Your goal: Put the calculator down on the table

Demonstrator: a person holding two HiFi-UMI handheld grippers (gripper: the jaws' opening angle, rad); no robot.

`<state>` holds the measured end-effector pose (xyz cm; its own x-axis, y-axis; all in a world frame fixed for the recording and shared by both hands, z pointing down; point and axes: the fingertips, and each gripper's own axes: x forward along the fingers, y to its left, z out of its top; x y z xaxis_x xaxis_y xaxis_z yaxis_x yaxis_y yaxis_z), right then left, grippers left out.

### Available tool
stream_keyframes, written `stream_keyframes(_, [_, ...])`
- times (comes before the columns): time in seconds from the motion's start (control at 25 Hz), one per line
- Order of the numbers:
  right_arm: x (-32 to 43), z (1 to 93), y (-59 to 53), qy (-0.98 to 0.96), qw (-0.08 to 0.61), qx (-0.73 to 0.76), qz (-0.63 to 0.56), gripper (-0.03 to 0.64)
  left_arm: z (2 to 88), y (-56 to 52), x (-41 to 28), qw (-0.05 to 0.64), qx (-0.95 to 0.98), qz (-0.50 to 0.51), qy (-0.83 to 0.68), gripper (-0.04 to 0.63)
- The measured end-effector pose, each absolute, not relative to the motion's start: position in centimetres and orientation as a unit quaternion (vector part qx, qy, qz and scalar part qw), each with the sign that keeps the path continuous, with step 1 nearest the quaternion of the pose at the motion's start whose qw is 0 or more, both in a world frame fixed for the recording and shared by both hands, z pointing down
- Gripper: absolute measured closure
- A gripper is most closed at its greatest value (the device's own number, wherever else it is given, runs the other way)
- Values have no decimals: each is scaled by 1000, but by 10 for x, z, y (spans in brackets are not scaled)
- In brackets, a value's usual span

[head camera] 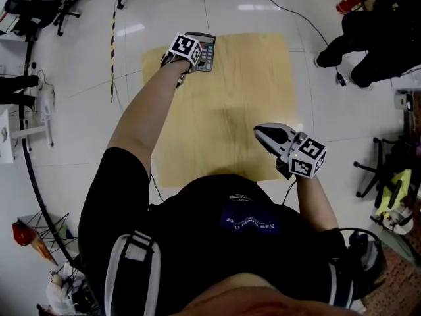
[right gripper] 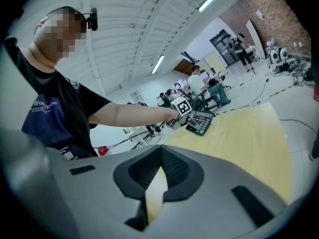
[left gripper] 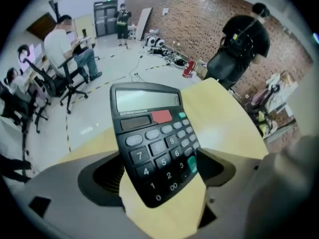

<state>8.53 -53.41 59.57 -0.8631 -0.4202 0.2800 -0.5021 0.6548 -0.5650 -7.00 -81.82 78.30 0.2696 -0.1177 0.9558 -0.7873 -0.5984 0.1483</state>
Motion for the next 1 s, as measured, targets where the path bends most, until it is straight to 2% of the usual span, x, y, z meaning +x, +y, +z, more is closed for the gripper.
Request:
stream_keyframes(0.12, [87, 599, -529, -907, 63, 253, 329, 629, 782, -820, -77, 294, 731, 531, -313, 150])
stream_keyframes(0.4, [90, 590, -524, -910, 54, 255, 323, 629, 752, -815, -69, 344, 792, 402, -303, 150])
stream_keyframes(0.64, [104, 564, -526, -915, 41, 257, 309, 629, 663, -761, -69, 361, 874, 166, -281, 152])
stream_keyframes(0.88, [128, 515, -541, -940, 39, 230, 247, 629, 541, -659, -87, 299, 907, -21, -297, 154])
stream_keyframes(0.92, [131, 506, -540, -944, 39, 225, 237, 629, 526, -641, -91, 288, 907, -37, -304, 192])
stream_keyframes(1.0, [130, 492, -540, -951, 42, 216, 218, 629, 498, -611, -102, 262, 908, -57, -323, 339])
